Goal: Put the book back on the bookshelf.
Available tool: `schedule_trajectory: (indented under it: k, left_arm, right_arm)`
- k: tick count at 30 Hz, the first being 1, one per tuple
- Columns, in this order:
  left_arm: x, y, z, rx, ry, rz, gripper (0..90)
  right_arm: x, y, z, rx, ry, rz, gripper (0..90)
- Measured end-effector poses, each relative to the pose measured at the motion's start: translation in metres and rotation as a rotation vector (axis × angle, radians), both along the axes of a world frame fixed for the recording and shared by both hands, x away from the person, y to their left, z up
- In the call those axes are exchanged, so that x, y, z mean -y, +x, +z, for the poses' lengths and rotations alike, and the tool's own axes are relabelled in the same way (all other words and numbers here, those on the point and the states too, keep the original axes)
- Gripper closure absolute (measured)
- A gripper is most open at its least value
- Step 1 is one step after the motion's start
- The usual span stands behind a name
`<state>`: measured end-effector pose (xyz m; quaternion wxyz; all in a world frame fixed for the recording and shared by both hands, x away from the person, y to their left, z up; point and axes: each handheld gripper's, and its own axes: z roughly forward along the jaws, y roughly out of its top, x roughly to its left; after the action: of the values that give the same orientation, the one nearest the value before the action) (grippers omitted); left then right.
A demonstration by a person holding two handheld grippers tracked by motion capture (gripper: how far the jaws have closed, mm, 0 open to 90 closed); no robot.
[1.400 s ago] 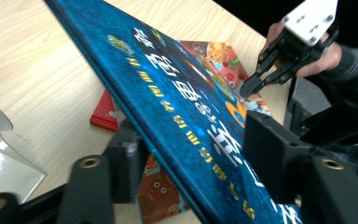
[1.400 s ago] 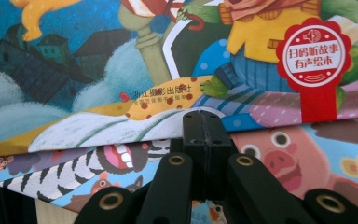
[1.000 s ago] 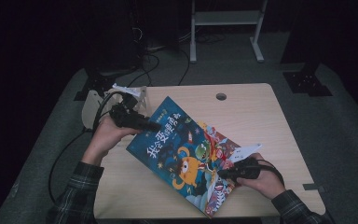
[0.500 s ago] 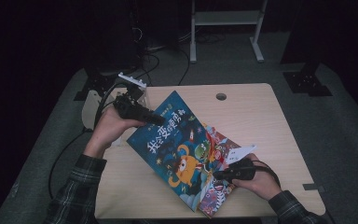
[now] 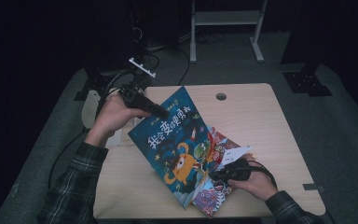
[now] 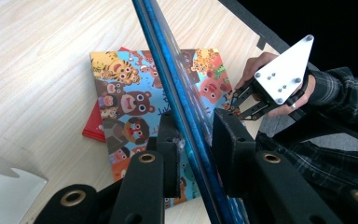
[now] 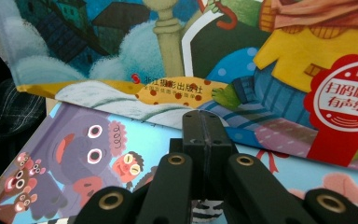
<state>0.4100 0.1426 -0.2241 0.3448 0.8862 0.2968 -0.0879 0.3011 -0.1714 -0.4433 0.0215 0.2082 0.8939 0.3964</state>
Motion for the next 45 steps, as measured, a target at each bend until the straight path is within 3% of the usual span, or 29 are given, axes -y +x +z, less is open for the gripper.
schedule_trajectory:
  k: [8, 16, 17, 18, 20, 23, 24, 26, 29, 36, 39, 45]
  left_arm:
    - [0.007, 0.005, 0.009, -0.007, 0.017, -0.003, 75.7]
    - [0.010, 0.007, 0.019, 0.004, 0.028, 0.003, 77.9]
    - [0.011, 0.007, 0.021, 0.002, 0.036, 0.001, 78.0]
    - [0.011, 0.007, 0.021, 0.002, 0.036, 0.001, 78.2]
    - [0.013, 0.006, 0.023, 0.000, 0.043, 0.000, 78.4]
    - [0.016, 0.005, 0.029, -0.001, 0.057, -0.010, 79.7]
    - [0.016, 0.005, 0.029, -0.001, 0.057, -0.010, 80.1]
    - [0.018, 0.005, 0.032, -0.003, 0.066, -0.017, 80.7]
    - [0.021, 0.004, 0.036, 0.000, 0.071, -0.028, 82.1]
    - [0.023, 0.000, 0.042, 0.016, 0.086, -0.039, 82.9]
    - [0.022, -0.004, 0.048, 0.053, 0.107, -0.035, 82.9]
    - [0.016, -0.008, 0.053, 0.087, 0.112, -0.018, 82.9]
  right_arm:
    - [0.001, 0.003, -0.001, 0.022, 0.005, -0.015, 84.0]
    - [0.013, 0.010, 0.001, 0.048, 0.041, -0.081, 70.5]
    - [0.021, 0.014, 0.003, 0.060, 0.067, -0.122, 61.8]
    - [0.021, 0.014, 0.003, 0.060, 0.067, -0.122, 61.8]
    - [0.030, 0.018, 0.005, 0.083, 0.112, -0.179, 53.7]
    - [0.057, 0.032, 0.006, 0.157, 0.149, -0.324, 39.4]
    - [0.057, 0.032, 0.006, 0.157, 0.149, -0.324, 39.4]
    - [0.073, 0.040, 0.004, 0.174, 0.136, -0.410, 35.0]
    - [0.090, 0.049, -0.003, 0.171, 0.106, -0.493, 31.2]
    - [0.108, 0.060, -0.011, 0.157, 0.076, -0.570, 30.0]
    - [0.117, 0.066, -0.016, 0.144, 0.065, -0.616, 29.7]
    - [0.126, 0.074, -0.023, 0.146, 0.020, -0.684, 29.7]
